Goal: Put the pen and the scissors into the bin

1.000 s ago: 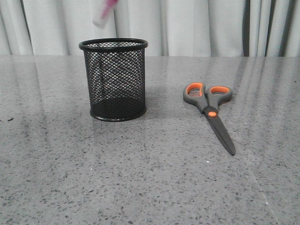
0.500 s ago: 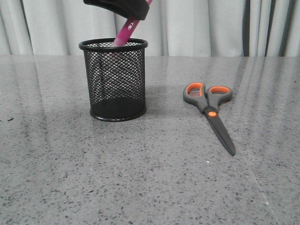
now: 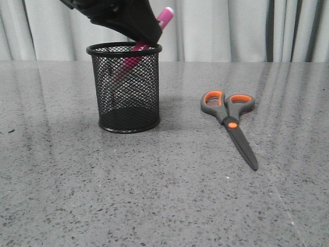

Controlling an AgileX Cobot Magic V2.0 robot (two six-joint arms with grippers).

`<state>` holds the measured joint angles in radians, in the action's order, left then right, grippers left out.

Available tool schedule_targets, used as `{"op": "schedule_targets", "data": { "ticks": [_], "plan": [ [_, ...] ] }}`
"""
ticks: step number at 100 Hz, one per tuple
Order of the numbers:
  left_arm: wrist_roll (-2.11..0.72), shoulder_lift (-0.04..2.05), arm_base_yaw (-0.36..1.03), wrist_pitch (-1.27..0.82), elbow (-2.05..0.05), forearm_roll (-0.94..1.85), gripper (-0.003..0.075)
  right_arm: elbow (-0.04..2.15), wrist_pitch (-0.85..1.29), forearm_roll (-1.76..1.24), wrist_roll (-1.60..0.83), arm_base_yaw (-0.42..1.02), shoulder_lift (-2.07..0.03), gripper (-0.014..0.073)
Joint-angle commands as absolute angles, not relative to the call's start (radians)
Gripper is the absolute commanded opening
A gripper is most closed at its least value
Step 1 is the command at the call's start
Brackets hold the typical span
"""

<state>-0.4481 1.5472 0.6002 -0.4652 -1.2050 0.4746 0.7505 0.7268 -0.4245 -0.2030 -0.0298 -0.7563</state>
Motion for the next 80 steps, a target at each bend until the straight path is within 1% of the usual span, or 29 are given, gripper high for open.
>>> {"op": "schedule_targets", "data": {
  "ticks": [1,7,12,17,19,20,24,27,31,48,63,70,75,80],
  "plan": [
    [-0.446,1.511,0.580,-0.431,-1.232,0.489,0.0004,0.786,0.677,-0.442,-0.217,-0.035,-0.760,0.0400],
    [-0.446,1.511,0.571,-0.438,-1.232,0.491,0.0065,0.786,0.677,-0.442,-0.217,-0.035,-0.760,0.0400],
    [-0.446,1.511,0.564,-0.441,-1.232,0.491,0.0147,0.786,0.681,-0.442,-0.217,-0.035,-0.760,0.0400],
    [-0.446,1.511,0.563,-0.442,-1.232,0.495,0.0269,0.786,0.680,-0.442,-0.217,-0.035,-0.760,0.0400],
    [-0.446,1.511,0.563,-0.442,-1.232,0.498,0.0300,0.786,0.680,-0.442,-0.217,-0.035,-0.760,0.0400],
    [-0.446,1.511,0.563,-0.442,-1.232,0.499,0.0330,0.786,0.680,-0.442,-0.217,-0.035,-0.760,0.0400],
    [-0.446,1.511,0.563,-0.442,-1.232,0.502,0.0410,0.786,0.680,-0.442,-0.217,-0.035,-0.760,0.0400],
    [-0.446,1.511,0.563,-0.442,-1.232,0.504,0.0447,0.786,0.680,-0.442,-0.217,-0.035,-0.760,0.0400],
    [-0.446,1.509,0.563,-0.442,-1.232,0.512,0.0473,0.786,0.680,-0.442,-0.217,-0.035,-0.760,0.0400],
    [-0.446,1.470,0.563,-0.442,-1.236,0.525,0.0470,0.786,0.680,-0.442,-0.217,-0.035,-0.760,0.0400],
    [-0.446,1.369,0.563,-0.405,-1.245,0.510,0.0465,0.786,0.666,-0.442,-0.217,-0.035,-0.760,0.0400],
    [-0.446,1.316,0.563,-0.385,-1.245,0.485,0.0412,0.786,0.661,-0.442,-0.217,-0.035,-0.760,0.0400],
    [-0.446,1.281,0.558,-0.380,-1.245,0.466,0.0348,0.786,0.661,-0.442,-0.217,-0.035,-0.760,0.0400],
    [-0.446,1.248,0.548,-0.380,-1.245,0.458,0.0253,0.786,0.661,-0.442,-0.217,-0.035,-0.760,0.0400]
  ]
}}
